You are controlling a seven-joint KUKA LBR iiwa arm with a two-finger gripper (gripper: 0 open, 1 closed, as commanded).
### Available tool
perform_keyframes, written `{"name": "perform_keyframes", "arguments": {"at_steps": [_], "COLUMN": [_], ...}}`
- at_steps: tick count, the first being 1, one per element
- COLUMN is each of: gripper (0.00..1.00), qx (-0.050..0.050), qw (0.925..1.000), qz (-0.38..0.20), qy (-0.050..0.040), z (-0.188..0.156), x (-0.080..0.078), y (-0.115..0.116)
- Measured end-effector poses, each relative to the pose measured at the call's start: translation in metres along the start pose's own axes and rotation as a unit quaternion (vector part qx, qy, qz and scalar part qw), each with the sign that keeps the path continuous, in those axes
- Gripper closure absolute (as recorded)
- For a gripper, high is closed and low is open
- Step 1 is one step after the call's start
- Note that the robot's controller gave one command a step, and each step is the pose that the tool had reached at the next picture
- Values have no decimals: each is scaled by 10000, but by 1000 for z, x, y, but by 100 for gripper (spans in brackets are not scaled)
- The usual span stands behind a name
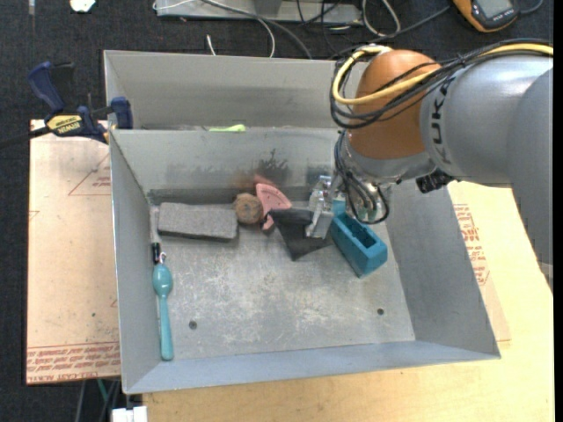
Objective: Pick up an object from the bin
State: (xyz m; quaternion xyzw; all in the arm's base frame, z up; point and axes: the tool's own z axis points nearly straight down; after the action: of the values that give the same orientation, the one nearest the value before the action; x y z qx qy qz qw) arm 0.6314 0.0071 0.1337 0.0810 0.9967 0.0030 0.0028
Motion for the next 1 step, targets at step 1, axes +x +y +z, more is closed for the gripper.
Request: {"name": "perform_keyframes", "arguments": {"at_steps": [1], "gripper": [100], "qx": [-10], "qw": [9937], "qz": [-1116], "qy": [-58], "z": [-5], "x": [-3], "y": [4]}}
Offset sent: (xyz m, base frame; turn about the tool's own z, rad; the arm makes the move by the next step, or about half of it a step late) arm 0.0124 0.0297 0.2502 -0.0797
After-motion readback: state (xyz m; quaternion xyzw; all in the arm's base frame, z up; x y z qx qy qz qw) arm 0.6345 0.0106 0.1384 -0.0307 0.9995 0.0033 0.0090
